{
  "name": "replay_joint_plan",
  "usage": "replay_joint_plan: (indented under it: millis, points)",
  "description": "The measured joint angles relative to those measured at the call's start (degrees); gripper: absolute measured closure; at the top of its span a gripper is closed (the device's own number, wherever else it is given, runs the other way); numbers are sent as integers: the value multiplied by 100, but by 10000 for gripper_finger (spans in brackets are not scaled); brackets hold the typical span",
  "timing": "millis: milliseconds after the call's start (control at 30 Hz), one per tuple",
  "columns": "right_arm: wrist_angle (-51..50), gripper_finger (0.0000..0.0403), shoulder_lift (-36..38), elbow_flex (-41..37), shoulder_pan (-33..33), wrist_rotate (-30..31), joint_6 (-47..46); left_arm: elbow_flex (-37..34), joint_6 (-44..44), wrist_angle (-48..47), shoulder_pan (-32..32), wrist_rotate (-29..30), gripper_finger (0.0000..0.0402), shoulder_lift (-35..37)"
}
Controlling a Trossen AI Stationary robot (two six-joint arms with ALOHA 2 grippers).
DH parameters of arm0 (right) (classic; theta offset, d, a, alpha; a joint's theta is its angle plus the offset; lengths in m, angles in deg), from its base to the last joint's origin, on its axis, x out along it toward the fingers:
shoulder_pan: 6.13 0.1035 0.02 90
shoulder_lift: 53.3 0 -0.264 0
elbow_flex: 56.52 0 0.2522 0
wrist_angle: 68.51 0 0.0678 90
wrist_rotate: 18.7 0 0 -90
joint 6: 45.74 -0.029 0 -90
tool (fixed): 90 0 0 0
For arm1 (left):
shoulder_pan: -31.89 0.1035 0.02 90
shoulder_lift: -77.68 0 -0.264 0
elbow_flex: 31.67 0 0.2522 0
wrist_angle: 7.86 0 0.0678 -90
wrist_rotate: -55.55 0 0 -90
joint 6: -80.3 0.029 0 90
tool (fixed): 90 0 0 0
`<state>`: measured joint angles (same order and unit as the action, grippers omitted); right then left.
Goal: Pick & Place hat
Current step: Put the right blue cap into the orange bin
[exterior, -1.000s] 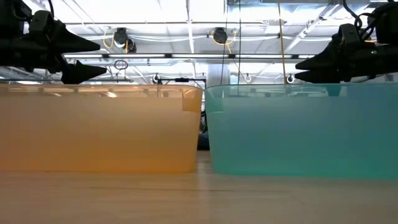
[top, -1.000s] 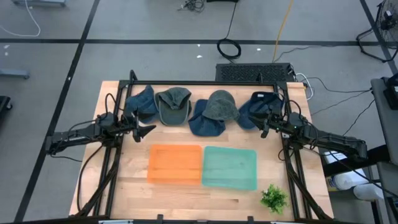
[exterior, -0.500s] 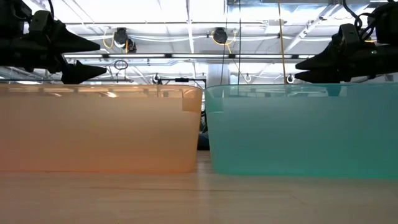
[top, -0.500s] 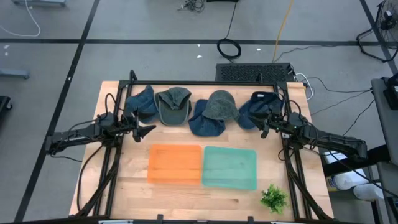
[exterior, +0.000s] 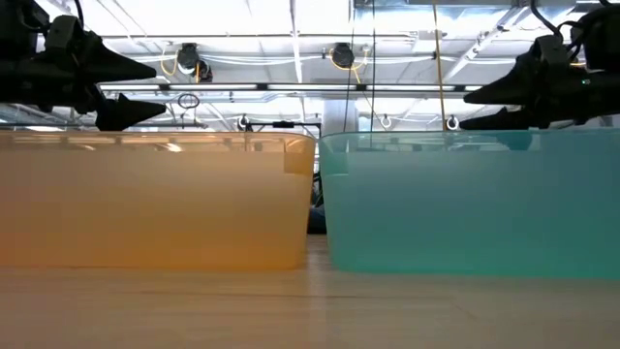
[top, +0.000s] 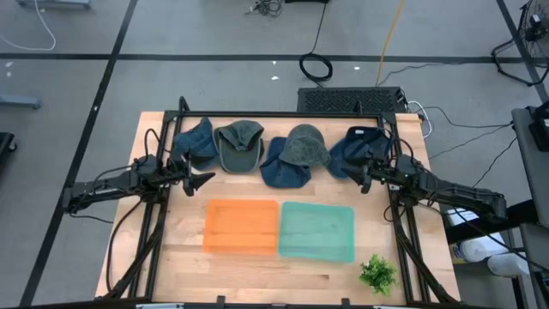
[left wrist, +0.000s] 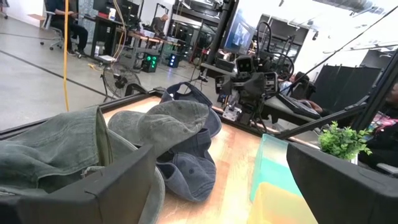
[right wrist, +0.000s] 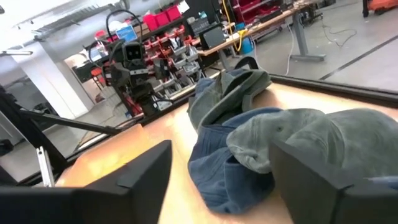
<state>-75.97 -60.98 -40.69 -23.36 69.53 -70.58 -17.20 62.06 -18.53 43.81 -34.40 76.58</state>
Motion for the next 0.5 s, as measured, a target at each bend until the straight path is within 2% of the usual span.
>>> replay_joint_plan:
  millis: [167,333,500]
  points:
    - [-204,91,-4,324,11,-46,73,0,0,0,0,0,24,0]
    - [-411,86,-225,1096,9,30,268,0,0,2,-1,0,22,0]
    - [-1262,88,-667,1956,9,48,562,0,0,7,0,-1,29,0]
